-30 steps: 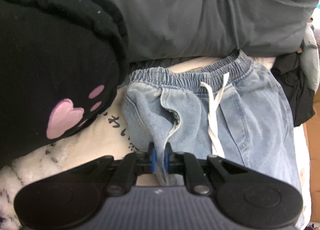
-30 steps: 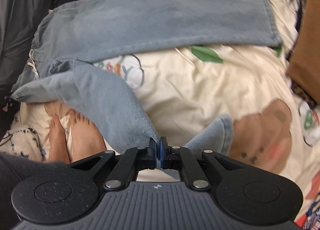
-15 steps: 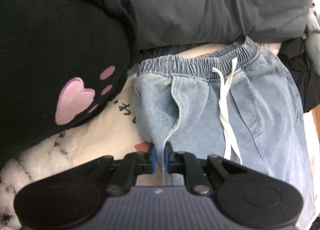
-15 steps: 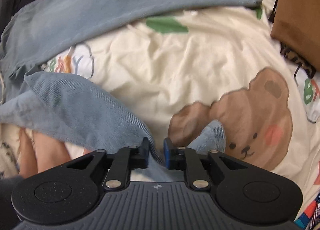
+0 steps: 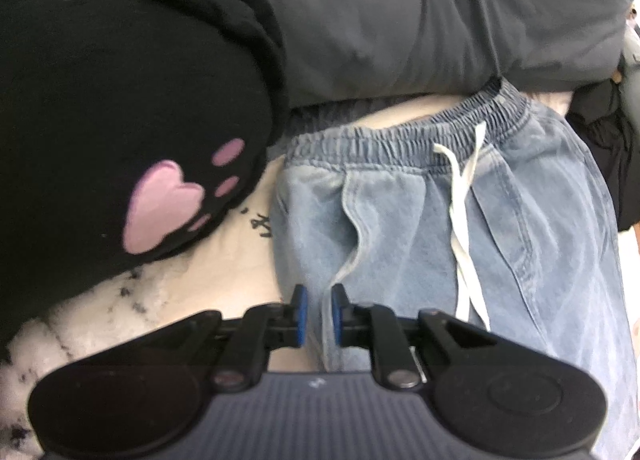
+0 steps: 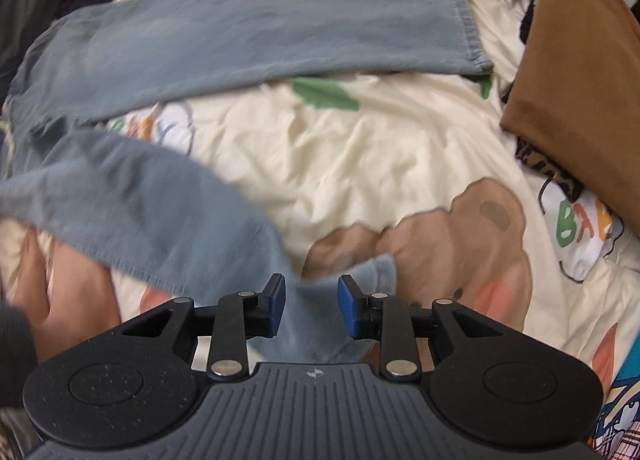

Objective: Fold clothes

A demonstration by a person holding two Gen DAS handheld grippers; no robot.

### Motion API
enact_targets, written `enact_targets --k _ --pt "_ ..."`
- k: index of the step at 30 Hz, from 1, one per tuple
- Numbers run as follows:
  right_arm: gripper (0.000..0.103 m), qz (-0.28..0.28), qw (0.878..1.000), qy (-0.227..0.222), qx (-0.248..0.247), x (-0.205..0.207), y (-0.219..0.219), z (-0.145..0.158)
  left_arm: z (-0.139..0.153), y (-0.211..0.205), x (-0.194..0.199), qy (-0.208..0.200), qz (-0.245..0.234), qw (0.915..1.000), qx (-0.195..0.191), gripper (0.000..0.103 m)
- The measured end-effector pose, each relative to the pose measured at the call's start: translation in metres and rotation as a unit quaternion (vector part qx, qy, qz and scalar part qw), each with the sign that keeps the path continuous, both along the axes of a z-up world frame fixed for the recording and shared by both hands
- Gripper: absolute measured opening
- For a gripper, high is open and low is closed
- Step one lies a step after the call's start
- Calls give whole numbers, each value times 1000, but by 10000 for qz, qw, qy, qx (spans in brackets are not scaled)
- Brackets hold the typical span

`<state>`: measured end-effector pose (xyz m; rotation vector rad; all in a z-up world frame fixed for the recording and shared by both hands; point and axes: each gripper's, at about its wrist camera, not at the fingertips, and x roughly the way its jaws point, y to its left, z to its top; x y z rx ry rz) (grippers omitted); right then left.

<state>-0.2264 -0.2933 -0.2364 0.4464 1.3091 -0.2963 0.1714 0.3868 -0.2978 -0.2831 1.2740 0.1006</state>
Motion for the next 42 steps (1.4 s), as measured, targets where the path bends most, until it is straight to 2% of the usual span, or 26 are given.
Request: enact_targets --k 5,8,12,14,17,19,20,23,26,28,29,30,31,32,36,42 --pt "36 786 9969 10 -3 -13 33 -10 -2 5 -2 11 123 9999 30 13" --pt "36 1097 9939 123 -1 -18 52 -30 -5 6 -4 48 157 9999 50 14" --pt "37 1212 9924 183 -82 -19 68 -52 -10 10 -7 87 203 9997 83 16" --pt "44 1266 9915 236 -201 -19 74 -62 -14 10 -9 68 146 9998 88 16" --pt "45 1259 9910 194 -422 -21 78 -74 -22 8 -12 32 68 9999 120 17" --pt "45 1235 9908 233 -495 -23 79 -83 -29 9 -16 63 184 9998 70 17" --pt "45 1228 9908 249 -517 -23 79 -85 -32 10 -19 95 266 9996 21 17" --pt "55 1218 9906 258 -573 -23 81 -88 -39 13 -25 159 429 9989 -88 17" --pt "56 1208 9903 267 -630 -22 82 -90 -39 15 -26 134 445 9989 -73 21" --pt "52 1201 9901 272 -668 -22 83 -92 -39 19 -27 147 547 9983 -113 22" --pt "44 1198 9900 275 -686 -22 83 -93 -39 19 -27 164 594 9980 -131 23" --pt "31 1194 9899 278 -705 -21 84 -94 -39 20 -27 180 640 9977 -150 24" --pt "22 1152 9907 269 -673 -22 81 -92 -39 21 -27 197 687 9973 -168 25" --pt "7 1078 9921 250 -598 -24 77 -88 -38 21 -27 218 701 9972 -161 25" --pt "1 807 9960 164 -339 -29 59 -70 -30 20 -23 305 680 9972 -80 23" --pt "1 536 9975 -203 -407 -32 41 -21 -15 23 -21 302 741 9968 -36 23"
